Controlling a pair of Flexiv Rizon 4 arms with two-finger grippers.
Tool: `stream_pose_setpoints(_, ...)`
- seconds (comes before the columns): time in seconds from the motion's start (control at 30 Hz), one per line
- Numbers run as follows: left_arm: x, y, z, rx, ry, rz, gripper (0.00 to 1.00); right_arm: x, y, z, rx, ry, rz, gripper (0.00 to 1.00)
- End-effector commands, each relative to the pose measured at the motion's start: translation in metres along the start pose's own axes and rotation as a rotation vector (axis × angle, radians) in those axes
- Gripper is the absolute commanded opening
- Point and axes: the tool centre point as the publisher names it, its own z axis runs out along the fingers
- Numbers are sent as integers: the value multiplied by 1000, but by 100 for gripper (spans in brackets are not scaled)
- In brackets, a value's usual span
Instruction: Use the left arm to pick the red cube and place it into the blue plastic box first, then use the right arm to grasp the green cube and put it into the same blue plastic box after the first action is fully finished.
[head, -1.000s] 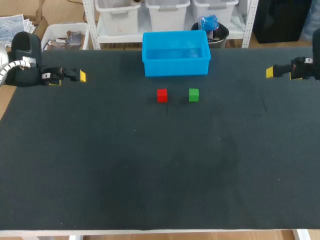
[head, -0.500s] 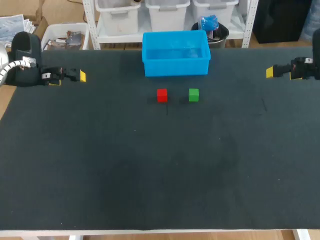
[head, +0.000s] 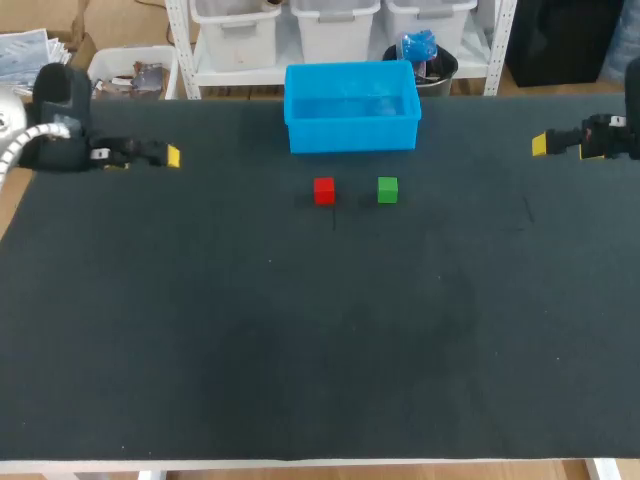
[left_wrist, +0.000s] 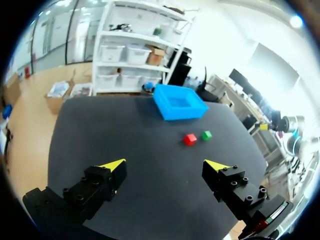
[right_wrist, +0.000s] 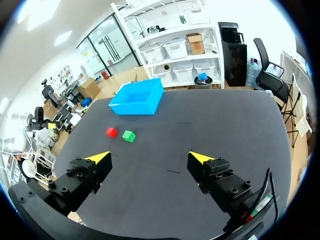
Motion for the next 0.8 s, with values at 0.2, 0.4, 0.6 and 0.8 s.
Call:
stream_pose_setpoints(0.2, -31, -61, 53, -169, 142, 32, 100, 0, 0, 0, -2, 1, -1, 100)
stream_pose_setpoints(0.4, -32, -69, 61, -151, 153, 24, 100, 0, 0, 0, -2, 1, -1, 100)
stream_pose_setpoints(0.6, -32, -69, 61, -151, 153, 24, 100, 0, 0, 0, -2, 1, -1, 100)
stream_pose_setpoints(0.8, -32, -69, 61, -151, 153, 24, 100, 0, 0, 0, -2, 1, -1, 100)
